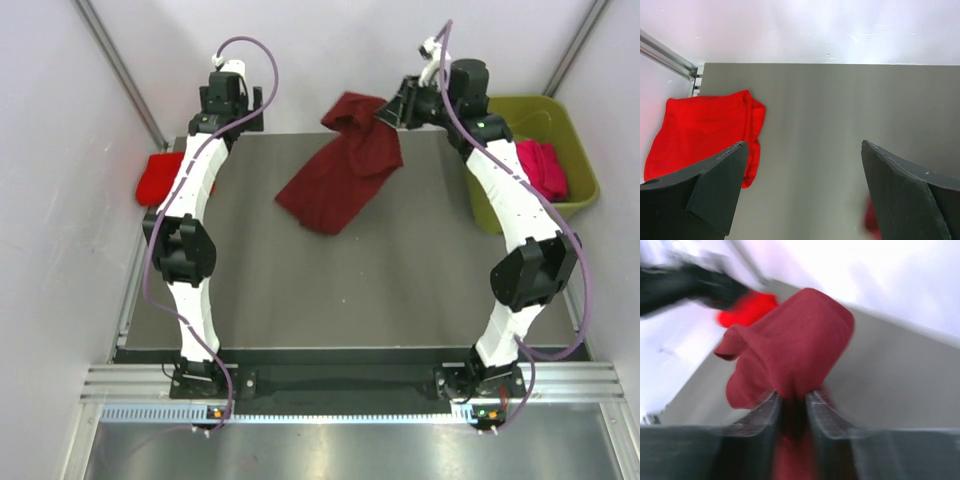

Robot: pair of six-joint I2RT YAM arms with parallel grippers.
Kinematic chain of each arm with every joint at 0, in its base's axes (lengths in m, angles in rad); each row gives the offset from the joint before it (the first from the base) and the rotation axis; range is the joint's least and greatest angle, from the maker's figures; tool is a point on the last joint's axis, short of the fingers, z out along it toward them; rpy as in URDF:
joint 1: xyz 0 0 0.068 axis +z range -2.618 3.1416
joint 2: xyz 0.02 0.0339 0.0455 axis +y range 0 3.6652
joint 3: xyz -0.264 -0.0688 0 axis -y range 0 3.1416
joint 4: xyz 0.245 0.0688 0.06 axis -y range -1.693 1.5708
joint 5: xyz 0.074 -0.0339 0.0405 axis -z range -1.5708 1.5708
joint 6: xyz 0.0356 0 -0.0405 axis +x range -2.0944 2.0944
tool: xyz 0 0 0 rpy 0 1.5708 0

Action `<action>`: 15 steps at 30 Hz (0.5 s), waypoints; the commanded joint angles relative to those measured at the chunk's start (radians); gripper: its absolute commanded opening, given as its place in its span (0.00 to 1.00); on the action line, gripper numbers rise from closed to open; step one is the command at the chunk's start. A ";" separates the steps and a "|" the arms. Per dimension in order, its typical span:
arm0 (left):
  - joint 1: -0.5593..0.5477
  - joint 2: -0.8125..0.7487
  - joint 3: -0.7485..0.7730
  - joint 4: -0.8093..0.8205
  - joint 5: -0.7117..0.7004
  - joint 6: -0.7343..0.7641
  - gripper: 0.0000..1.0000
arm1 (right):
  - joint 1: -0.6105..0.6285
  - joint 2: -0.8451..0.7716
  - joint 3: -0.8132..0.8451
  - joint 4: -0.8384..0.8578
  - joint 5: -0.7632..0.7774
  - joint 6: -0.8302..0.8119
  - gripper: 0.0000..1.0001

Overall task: Fold and stack the t-shirts
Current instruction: Move the tshirt to the center of the board

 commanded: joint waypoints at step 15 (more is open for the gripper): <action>0.006 -0.155 -0.254 -0.077 0.168 -0.081 0.99 | -0.021 0.050 -0.214 -0.100 0.132 -0.300 0.73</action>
